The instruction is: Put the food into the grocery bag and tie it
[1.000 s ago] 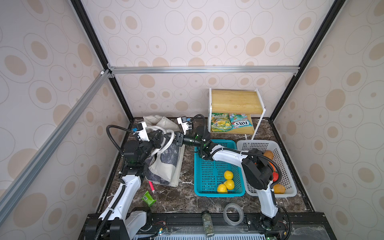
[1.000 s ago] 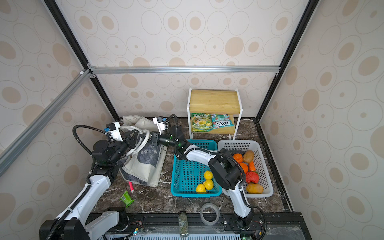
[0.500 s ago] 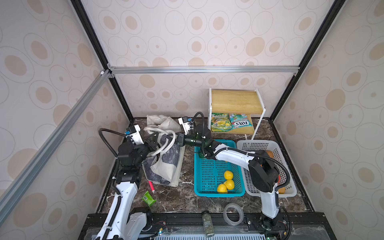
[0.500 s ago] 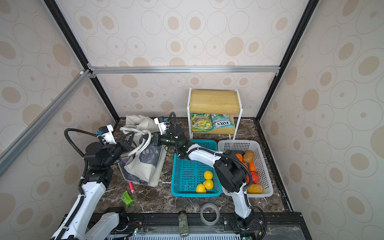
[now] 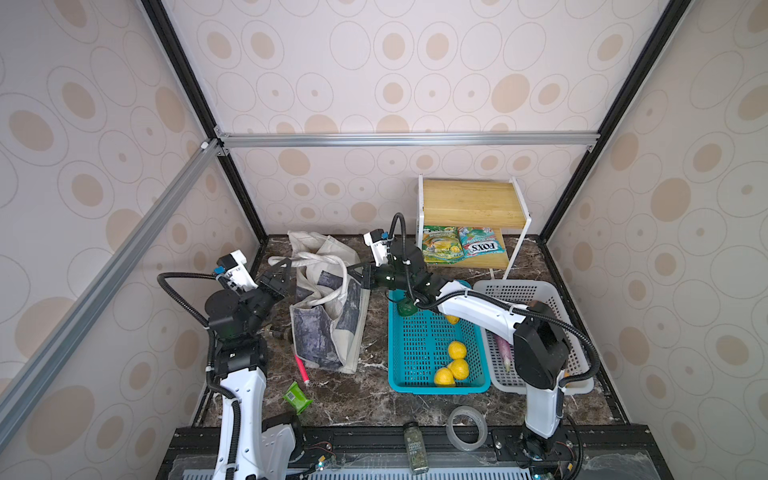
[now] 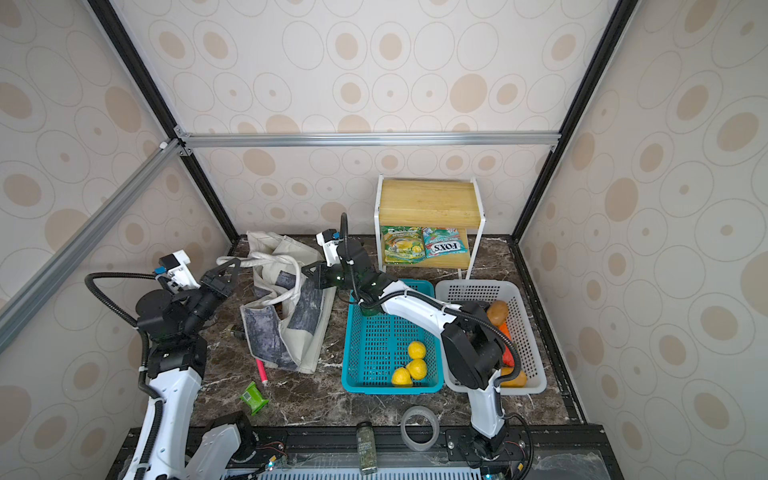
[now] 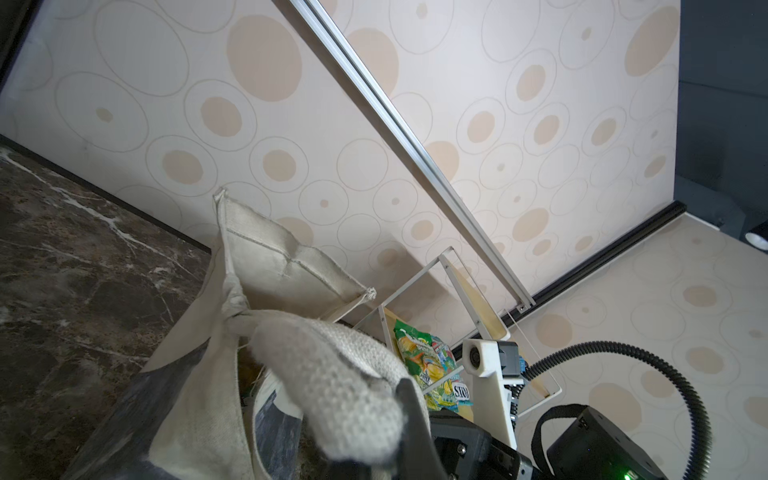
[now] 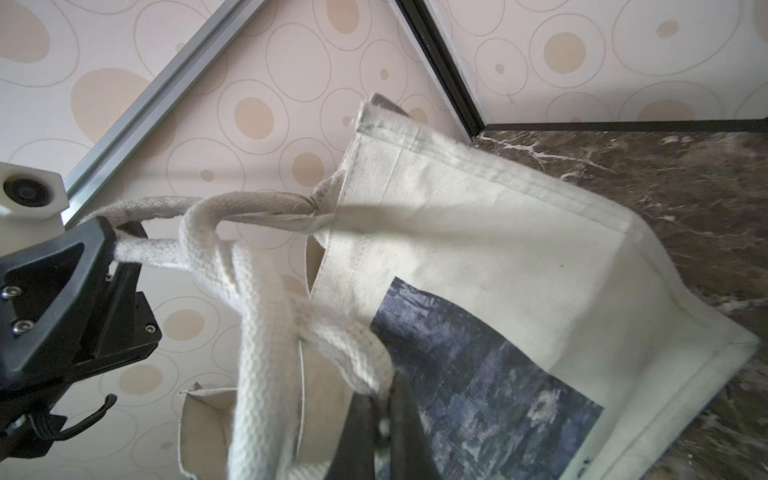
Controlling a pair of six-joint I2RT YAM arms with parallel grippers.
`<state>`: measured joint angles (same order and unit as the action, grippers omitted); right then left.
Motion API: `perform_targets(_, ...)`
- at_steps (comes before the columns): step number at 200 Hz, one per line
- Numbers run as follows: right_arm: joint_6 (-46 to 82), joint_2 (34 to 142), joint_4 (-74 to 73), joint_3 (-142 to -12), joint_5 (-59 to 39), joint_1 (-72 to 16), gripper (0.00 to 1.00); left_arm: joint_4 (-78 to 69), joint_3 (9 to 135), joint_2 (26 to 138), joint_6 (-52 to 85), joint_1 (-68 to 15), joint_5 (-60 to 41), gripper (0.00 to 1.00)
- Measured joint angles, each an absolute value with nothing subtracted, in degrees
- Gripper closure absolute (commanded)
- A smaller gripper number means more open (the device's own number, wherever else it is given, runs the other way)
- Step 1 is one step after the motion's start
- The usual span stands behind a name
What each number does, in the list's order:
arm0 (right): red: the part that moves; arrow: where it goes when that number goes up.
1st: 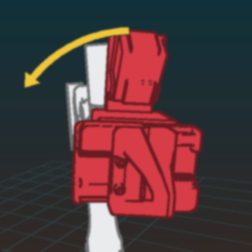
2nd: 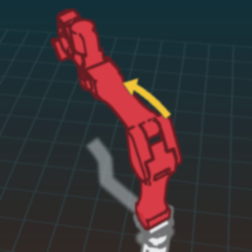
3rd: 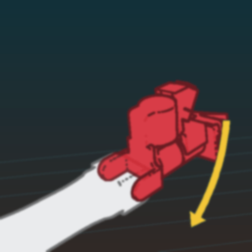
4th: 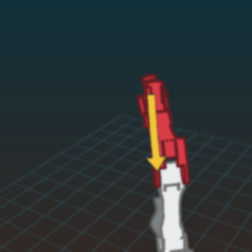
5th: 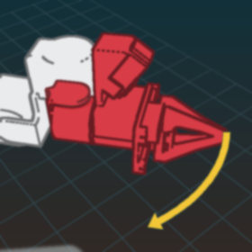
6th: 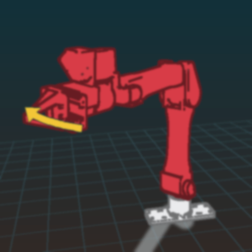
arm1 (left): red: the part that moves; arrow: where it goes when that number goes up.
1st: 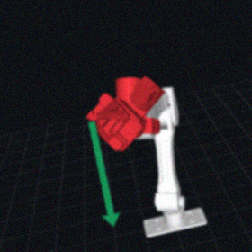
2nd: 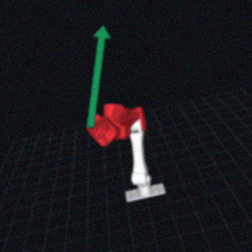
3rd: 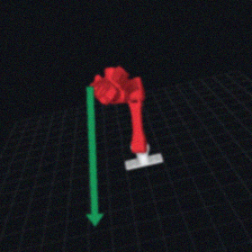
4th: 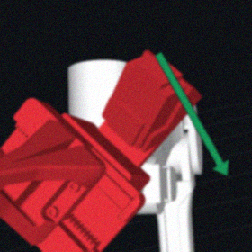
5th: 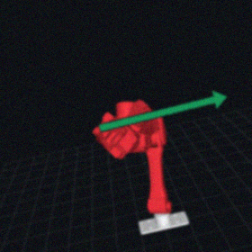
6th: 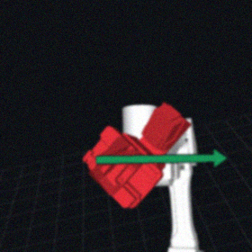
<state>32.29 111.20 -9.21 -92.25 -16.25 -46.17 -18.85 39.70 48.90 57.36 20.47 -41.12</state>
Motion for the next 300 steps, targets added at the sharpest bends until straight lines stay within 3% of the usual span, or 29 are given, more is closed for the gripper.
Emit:
perform_targets(99, 9.74, 107.26, 0.84, -95.61, 4.32, -47.94, 1.00, -27.97, 49.08, 64.49, 67.83, 22.83, -40.16, 1.00)
perform_targets(193, -1.28, 101.21, 0.38, -83.77, 1.19, -48.10, 1.00, -32.62, 49.76, 68.18, 72.84, 22.81, -34.79, 1.00)
perform_targets(233, -3.51, 100.86, 1.37, -83.94, 4.69, -48.10, 1.00, -34.61, 49.63, 70.26, 75.13, 22.81, -32.86, 1.00)
perform_targets(267, -6.48, 103.55, 8.36, -94.21, 7.77, -47.83, 1.00, -38.50, 48.16, 70.91, 76.73, 22.92, -30.41, 1.00)
perform_targets(300, -8.49, 115.09, 18.06, -115.57, 9.72, -46.09, 1.00, -42.33, 45.89, 70.67, 77.23, 23.44, -27.09, 1.00)
